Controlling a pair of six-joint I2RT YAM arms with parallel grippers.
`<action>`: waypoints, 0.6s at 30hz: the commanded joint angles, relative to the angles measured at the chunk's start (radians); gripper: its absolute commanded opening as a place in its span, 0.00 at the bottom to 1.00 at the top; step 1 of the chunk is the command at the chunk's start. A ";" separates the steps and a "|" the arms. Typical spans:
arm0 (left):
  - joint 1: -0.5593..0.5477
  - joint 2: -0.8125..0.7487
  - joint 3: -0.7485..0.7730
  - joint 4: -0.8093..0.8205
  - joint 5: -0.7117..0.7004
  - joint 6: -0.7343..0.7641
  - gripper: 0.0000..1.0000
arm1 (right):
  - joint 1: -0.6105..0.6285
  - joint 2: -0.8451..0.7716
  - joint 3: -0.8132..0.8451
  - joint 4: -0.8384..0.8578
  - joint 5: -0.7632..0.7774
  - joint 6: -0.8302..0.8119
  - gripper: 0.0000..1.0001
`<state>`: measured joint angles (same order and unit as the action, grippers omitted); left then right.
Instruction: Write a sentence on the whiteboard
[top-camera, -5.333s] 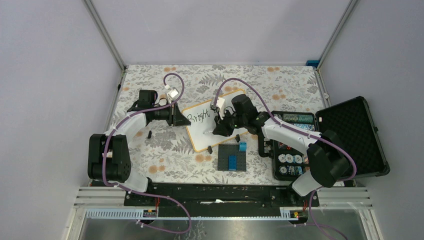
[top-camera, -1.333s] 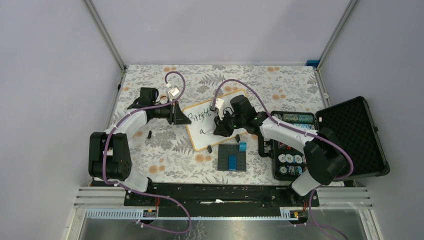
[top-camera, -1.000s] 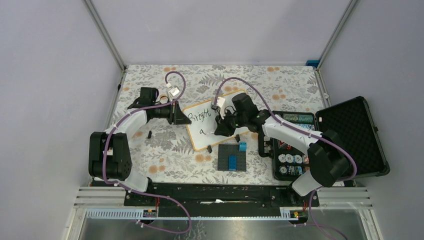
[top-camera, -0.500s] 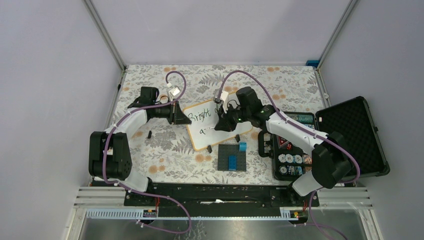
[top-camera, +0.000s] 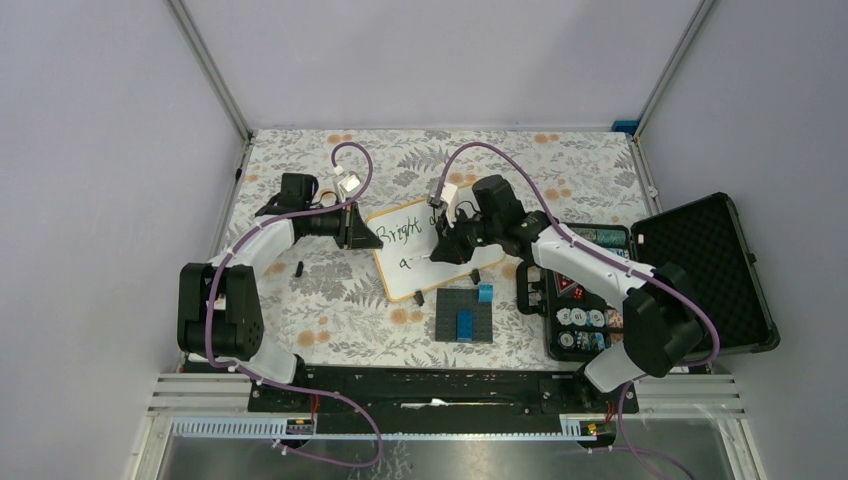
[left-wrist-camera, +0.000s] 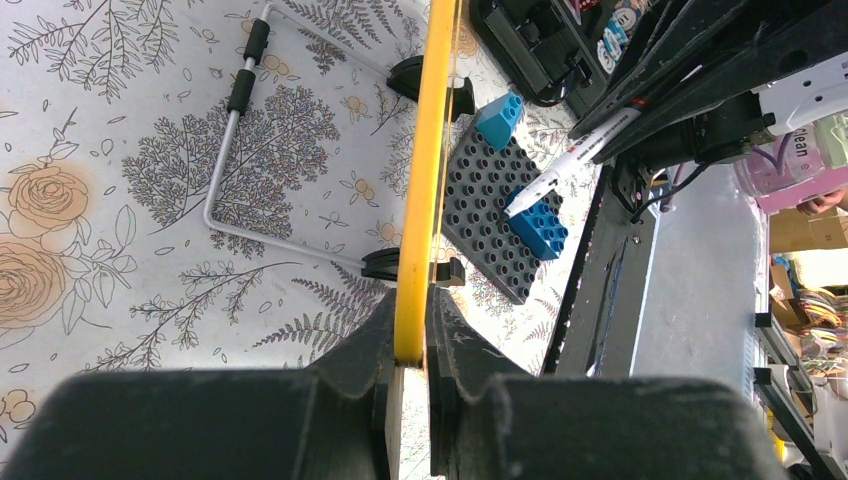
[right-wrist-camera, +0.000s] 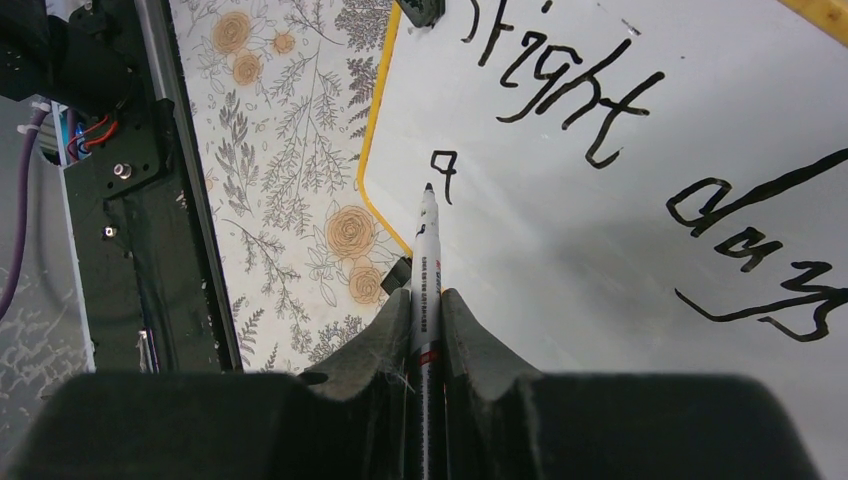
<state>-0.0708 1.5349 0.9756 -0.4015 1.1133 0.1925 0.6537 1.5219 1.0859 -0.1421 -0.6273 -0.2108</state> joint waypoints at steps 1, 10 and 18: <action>-0.009 0.009 0.022 0.015 -0.086 0.072 0.00 | -0.001 -0.023 -0.010 0.057 0.027 0.013 0.00; -0.011 0.009 0.025 0.014 -0.090 0.070 0.00 | 0.007 -0.009 0.013 0.080 0.031 0.029 0.00; -0.012 0.015 0.031 0.012 -0.088 0.071 0.00 | 0.008 0.031 0.018 0.076 0.088 0.008 0.00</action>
<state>-0.0715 1.5349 0.9787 -0.4057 1.1122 0.1944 0.6548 1.5318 1.0760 -0.0948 -0.5755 -0.1898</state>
